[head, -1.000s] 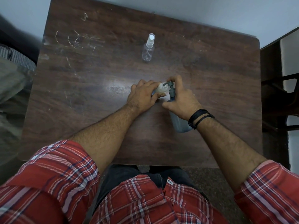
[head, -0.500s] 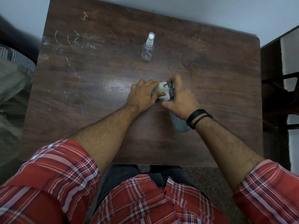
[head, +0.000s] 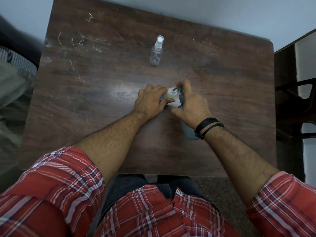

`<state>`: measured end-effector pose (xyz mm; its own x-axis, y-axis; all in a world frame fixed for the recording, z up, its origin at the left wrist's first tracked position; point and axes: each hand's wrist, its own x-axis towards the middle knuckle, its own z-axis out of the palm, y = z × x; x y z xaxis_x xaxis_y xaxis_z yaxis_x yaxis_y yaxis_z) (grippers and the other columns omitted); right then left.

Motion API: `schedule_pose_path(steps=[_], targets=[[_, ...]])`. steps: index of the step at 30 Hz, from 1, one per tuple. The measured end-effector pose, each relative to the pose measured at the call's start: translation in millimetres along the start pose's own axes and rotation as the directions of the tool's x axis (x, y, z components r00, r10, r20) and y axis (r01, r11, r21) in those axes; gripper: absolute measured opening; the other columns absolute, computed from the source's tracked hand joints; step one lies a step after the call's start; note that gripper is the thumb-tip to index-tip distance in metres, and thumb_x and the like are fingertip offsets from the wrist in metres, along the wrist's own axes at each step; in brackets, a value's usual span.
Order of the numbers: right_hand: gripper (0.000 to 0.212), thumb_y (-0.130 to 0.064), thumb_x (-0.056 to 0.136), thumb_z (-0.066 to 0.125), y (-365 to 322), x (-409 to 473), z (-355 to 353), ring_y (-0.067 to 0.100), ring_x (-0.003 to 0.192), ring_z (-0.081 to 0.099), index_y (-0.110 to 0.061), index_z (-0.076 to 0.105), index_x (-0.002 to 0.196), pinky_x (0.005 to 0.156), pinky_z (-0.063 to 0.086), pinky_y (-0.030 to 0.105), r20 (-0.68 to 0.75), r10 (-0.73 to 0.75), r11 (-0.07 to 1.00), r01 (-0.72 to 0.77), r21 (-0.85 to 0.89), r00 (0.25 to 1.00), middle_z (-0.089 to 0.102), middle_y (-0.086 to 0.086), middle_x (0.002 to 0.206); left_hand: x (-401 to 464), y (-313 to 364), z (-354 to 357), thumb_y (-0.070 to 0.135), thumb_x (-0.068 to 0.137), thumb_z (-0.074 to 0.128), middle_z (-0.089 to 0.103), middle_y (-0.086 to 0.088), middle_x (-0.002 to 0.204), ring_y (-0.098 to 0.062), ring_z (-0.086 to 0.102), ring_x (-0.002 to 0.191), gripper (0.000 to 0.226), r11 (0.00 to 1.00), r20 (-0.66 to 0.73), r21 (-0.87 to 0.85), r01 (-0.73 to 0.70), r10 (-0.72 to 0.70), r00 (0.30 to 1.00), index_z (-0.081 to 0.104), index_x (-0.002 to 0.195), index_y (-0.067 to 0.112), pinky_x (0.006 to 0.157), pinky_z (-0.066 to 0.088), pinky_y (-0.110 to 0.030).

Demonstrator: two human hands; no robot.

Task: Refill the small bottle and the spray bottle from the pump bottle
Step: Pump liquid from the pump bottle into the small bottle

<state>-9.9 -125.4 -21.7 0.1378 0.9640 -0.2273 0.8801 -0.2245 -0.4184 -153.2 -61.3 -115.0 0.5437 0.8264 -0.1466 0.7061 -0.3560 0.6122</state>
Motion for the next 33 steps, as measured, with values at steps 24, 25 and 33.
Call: schedule_pose_path(steps=[24, 25, 33], targets=[[0.052, -0.024, 0.077, 0.069, -1.0, 2.5, -0.6, 0.023, 0.078, 0.06, -0.026, 0.036, 0.117, 0.081, 0.049, 0.041, 0.054, 0.012, 0.999, -0.011, -0.033, 0.998, 0.063, -0.004, 0.094, 0.1, -2.5, 1.1, 0.061, 0.096, 0.042, 0.059, 0.012, 0.13, -0.02, 0.046, 0.114, 0.048, 1.0, 0.0, -0.01, -0.011, 0.011, 1.0, 0.052, 0.136, 0.036, 0.094, 0.035, -0.044], [0.052, -0.025, 0.077, 0.069, -1.2, 3.1, -0.5, 0.023, 0.078, 0.06, -0.026, 0.036, 0.117, 0.082, 0.05, 0.042, 0.053, 0.013, 0.999, -0.011, -0.034, 0.998, 0.063, -0.003, 0.095, 0.4, -2.8, 1.2, 0.06, 0.097, 0.043, 0.059, 0.013, 0.129, -0.02, 0.046, 0.115, 0.047, 1.0, -0.001, -0.009, -0.01, 0.01, 1.0, 0.052, 0.136, 0.037, 0.094, 0.034, -0.043], [0.063, -0.024, 0.076, 0.069, -2.2, 1.1, 0.5, 0.02, 0.073, 0.053, -0.025, 0.035, 0.129, 0.079, 0.05, 0.04, 0.045, 0.013, 0.999, -0.012, -0.03, 0.999, 0.059, -0.005, 0.093, 1.5, -3.3, 3.3, 0.057, 0.097, 0.048, 0.058, 0.012, 0.13, -0.021, 0.046, 0.115, 0.046, 1.0, -0.003, -0.003, -0.002, 0.002, 1.0, 0.051, 0.137, 0.036, 0.093, 0.034, -0.043]])
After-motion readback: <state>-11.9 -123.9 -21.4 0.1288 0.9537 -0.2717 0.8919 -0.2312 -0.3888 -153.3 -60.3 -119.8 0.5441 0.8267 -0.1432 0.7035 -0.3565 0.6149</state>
